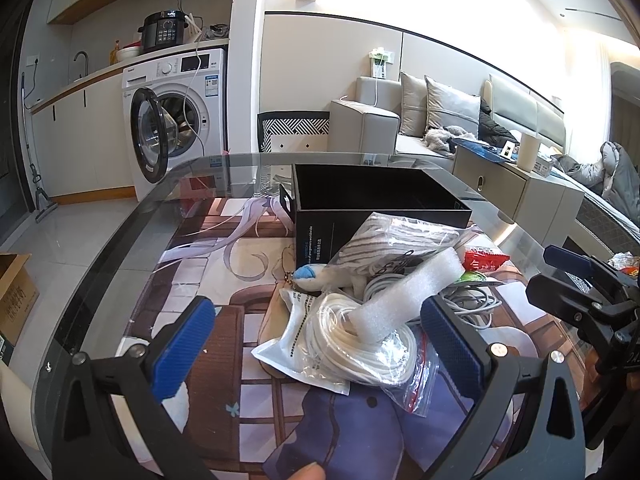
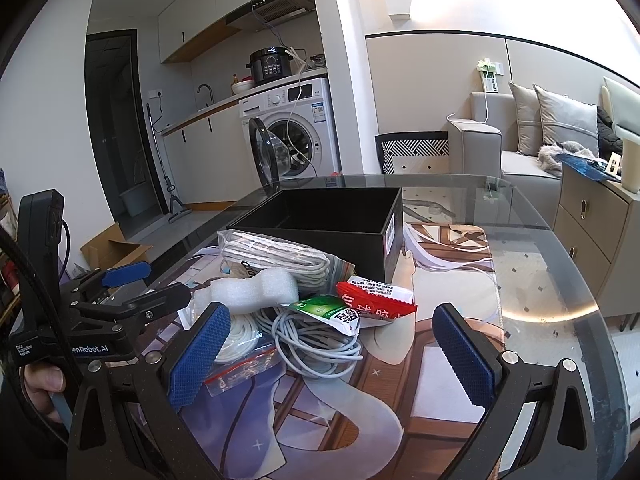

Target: Organize soft objects

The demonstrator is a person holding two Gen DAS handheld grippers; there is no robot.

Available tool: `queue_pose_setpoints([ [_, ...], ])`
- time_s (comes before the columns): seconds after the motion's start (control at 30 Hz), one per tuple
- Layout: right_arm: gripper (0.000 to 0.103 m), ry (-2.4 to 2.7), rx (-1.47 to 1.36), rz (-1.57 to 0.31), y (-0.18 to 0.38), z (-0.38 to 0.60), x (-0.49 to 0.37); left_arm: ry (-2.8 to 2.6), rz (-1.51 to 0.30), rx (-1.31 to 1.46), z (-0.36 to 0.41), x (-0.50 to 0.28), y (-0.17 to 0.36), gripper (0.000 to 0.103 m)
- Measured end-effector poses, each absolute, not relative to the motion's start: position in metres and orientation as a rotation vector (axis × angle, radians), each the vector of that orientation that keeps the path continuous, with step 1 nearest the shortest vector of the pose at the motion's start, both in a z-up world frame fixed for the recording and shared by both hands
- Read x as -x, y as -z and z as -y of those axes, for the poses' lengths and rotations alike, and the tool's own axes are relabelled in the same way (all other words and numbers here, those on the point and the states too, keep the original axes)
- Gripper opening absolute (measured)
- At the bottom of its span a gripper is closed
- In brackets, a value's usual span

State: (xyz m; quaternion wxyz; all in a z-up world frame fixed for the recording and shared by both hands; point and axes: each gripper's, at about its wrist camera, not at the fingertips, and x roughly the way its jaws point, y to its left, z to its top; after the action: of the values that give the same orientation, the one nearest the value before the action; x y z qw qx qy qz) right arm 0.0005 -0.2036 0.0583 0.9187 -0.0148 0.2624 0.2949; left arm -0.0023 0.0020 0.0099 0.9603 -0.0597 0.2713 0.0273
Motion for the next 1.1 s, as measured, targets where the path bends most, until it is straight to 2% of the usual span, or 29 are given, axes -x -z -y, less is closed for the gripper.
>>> queue_pose_setpoints([
  [1.1, 0.103, -0.605, 0.029, -0.536, -0.068, 0.213, -0.001, -0.060, -0.545, 0.119, -0.005, 0.003, -0.019, 0.103],
])
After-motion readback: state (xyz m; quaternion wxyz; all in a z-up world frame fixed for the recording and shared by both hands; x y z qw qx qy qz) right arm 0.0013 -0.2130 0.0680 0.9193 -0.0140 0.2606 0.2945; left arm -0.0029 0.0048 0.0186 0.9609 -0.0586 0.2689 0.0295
